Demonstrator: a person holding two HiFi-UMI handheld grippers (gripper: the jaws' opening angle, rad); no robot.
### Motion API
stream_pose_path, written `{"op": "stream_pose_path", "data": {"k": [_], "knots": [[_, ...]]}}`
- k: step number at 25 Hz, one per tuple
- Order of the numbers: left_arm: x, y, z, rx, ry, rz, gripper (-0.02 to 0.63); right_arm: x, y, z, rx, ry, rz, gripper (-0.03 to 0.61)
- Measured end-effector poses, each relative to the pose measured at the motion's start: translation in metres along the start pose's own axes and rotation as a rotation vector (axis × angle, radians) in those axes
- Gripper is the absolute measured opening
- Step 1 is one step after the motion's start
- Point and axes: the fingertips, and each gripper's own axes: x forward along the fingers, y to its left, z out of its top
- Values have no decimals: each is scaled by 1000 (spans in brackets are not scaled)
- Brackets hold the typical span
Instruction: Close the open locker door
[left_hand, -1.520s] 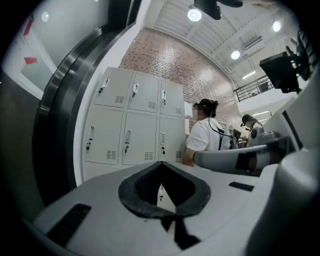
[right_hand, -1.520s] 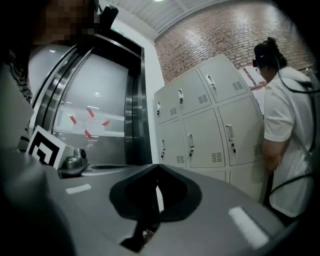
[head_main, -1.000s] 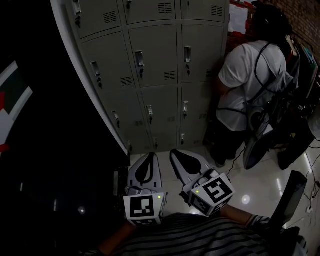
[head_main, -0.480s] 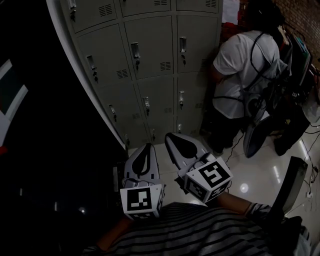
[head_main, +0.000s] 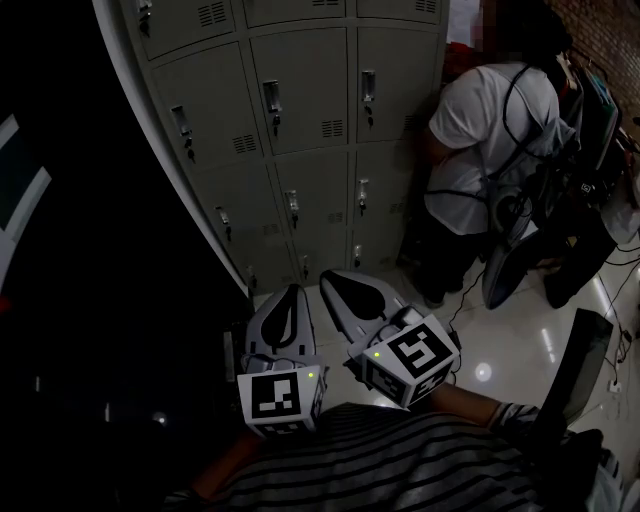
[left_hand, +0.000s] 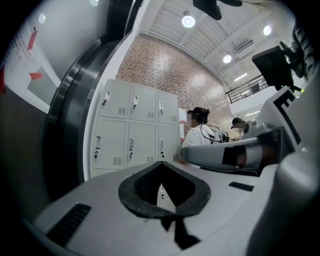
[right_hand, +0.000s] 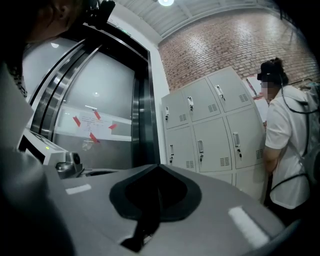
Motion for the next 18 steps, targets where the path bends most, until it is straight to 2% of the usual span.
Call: {"op": "stream_pose_path", "data": {"k": [18], "knots": [[5, 15, -9, -19, 22, -7, 3, 18, 7, -10, 11, 27, 11, 0]]}}
